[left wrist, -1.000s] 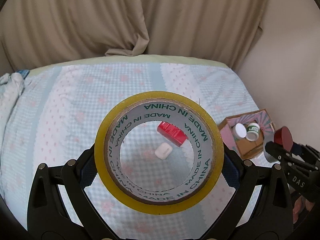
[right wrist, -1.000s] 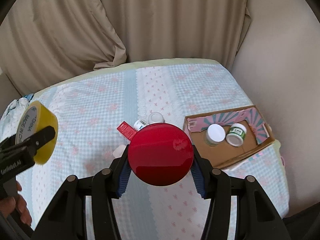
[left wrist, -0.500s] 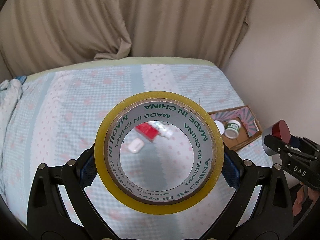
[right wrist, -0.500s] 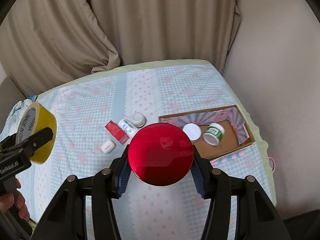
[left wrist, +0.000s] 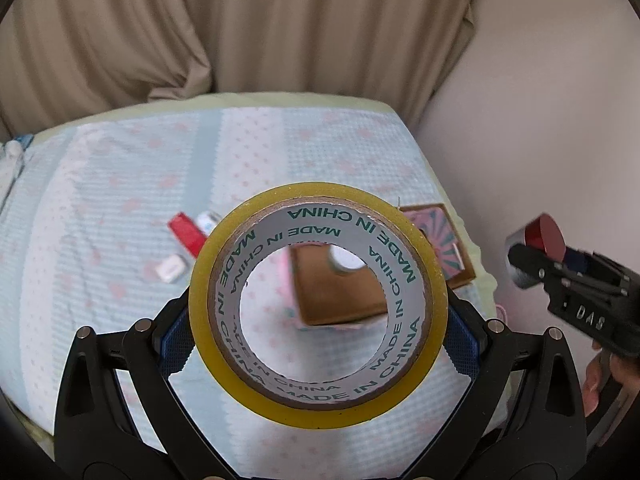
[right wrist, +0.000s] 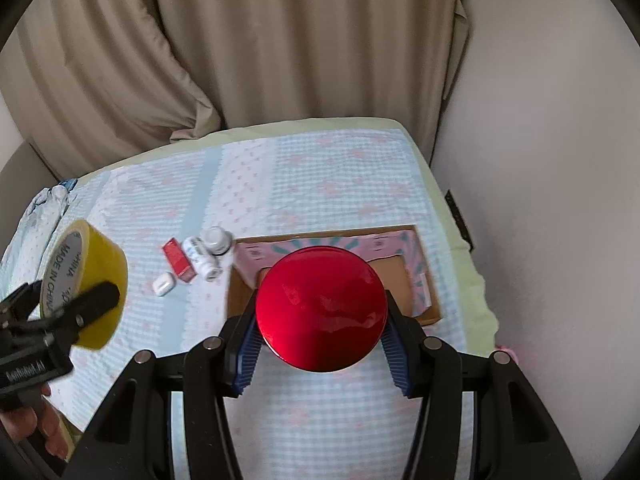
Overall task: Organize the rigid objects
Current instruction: 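Carry the tape roll and red lid over the cardboard box with both tools, then open both tools to release the tape roll and red lid into the box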
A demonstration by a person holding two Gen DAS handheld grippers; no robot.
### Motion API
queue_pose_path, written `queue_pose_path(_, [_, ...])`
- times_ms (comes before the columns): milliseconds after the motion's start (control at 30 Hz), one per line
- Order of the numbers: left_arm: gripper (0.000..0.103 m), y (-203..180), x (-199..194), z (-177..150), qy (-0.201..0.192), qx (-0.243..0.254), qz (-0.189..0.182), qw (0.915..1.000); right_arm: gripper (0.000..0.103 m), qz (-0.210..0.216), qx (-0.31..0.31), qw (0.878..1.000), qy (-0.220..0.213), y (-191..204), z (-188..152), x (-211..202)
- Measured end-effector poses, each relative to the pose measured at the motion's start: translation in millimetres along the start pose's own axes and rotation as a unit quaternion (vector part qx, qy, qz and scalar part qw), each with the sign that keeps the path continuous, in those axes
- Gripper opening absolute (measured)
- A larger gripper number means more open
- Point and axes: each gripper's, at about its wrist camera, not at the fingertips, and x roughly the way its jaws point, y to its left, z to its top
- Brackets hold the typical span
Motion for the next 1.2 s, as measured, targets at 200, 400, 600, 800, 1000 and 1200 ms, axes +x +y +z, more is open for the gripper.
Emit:
queue_pose_path(200, [0.099,-40.8,55.6,5.9,0.045,0.001,0.0,0.999,0.05,0.001,0.011,1.0,0.021,-54.3,17.8,34.9])
queue_pose_path(400, [0.099,-58.5,125.9,13.4,0.1,0.005,0.014,0.9949,0.05,0.004,0.025,0.998,0.058,-86.6,27.2,97.2])
queue_pose_path(600, [0.099,-63.0,199.5,12.0,0.161,0.004,0.027,0.9865,0.05,0.014,0.008,0.994,0.104,-93.8,25.1,160.2])
queue_pose_path(800, [0.099,-62.8,253.6,1.5,0.201,0.011,0.04,0.9787,0.05,0.024,-0.011,0.988,0.152,-97.5,10.3,216.0])
queue_pose_path(1000, [0.099,-70.5,287.2,-9.3,0.223,0.04,0.056,0.9724,0.05,0.025,-0.055,0.982,0.179,-93.6,-15.7,246.5])
queue_pose_path(1200, [0.099,-73.9,302.2,-11.8,0.235,0.062,0.058,0.9682,0.05,0.032,-0.082,0.978,0.187,-93.7,-31.0,262.2])
